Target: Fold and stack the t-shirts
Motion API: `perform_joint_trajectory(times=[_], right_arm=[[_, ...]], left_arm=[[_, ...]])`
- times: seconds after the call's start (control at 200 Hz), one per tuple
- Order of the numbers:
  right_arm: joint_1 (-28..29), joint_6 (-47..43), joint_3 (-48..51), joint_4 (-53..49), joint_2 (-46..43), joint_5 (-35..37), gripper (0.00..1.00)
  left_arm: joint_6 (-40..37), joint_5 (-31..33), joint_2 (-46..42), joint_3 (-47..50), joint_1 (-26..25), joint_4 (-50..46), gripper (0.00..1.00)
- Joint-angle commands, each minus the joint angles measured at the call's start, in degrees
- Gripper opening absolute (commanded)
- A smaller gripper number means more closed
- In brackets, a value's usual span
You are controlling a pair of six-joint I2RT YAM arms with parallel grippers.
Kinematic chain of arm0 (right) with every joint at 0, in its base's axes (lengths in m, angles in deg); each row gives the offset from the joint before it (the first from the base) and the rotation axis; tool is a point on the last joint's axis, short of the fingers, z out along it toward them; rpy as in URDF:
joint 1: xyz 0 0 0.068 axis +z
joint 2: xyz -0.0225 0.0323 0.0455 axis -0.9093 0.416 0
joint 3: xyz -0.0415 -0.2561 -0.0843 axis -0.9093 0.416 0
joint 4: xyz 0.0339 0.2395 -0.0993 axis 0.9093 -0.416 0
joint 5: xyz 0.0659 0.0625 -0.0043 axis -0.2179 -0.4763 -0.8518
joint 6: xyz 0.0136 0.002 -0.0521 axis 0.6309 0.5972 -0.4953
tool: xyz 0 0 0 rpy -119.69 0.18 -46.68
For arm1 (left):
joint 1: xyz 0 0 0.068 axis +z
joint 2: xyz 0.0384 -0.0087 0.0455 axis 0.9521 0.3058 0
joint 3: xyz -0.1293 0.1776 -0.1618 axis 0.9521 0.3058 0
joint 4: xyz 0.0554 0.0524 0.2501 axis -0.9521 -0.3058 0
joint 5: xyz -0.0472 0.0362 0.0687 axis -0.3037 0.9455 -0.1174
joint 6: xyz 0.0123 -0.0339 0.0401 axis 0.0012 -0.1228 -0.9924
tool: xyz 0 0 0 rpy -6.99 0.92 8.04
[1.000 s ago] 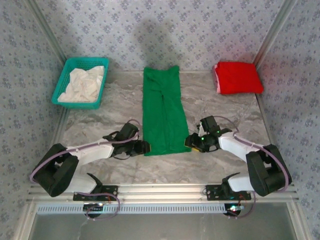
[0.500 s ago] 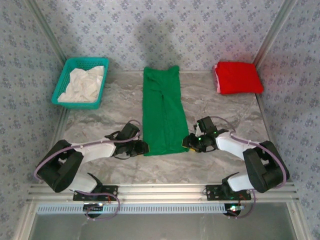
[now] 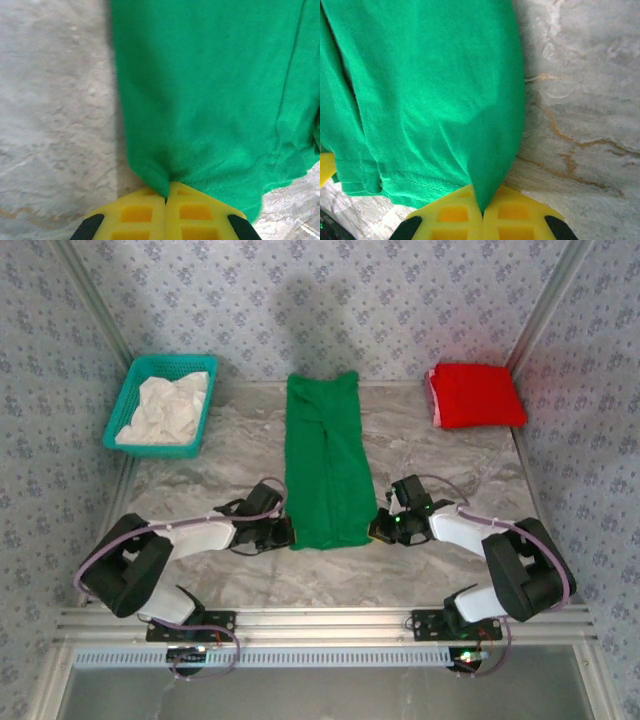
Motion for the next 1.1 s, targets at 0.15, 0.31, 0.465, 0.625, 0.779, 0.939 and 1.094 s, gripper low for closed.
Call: perform_joint_trajectory(times=[0.15,0.31,0.465,0.625,0.779,0.939,1.094], right_arm=[[1.2,-4.3,-3.8,-3.5,-2.3,-1.1,0.0],[0.1,-4.7,-5.8,-2.0,-0.4,-1.5,0.0],[-0.8,-6.9,-8.2,-1.6,3.1,-2.7,0.0],[-0.8,-6.5,-7.1,-1.2,4.0,-3.4,0.0],[1.4,-5.8,-4.8,-1.7,3.3,-2.4,0.0],[6.4,-3.5,-2.1,-2.6,0.5,-0.2,0.0],[11.8,-2.3,0.9,-6.4,-5.3,3.4,0.0]], left_arm=[[-4.7,5.9,-4.6,-4.5,-0.5,-5.9,0.0],[-6.6,4.0,-3.1,-5.4,2.7,-4.3,0.0],[-8.5,3.8,0.7,-8.9,3.2,-4.1,0.0],[-8.5,4.9,0.4,-7.4,3.1,-3.6,0.0],[-7.3,6.2,-2.6,-1.5,2.6,-2.3,0.0],[-6.3,8.3,-8.5,3.5,-0.4,-3.1,0.0],[-5.2,13.4,-18.6,7.2,-5.8,-9.6,0.0]])
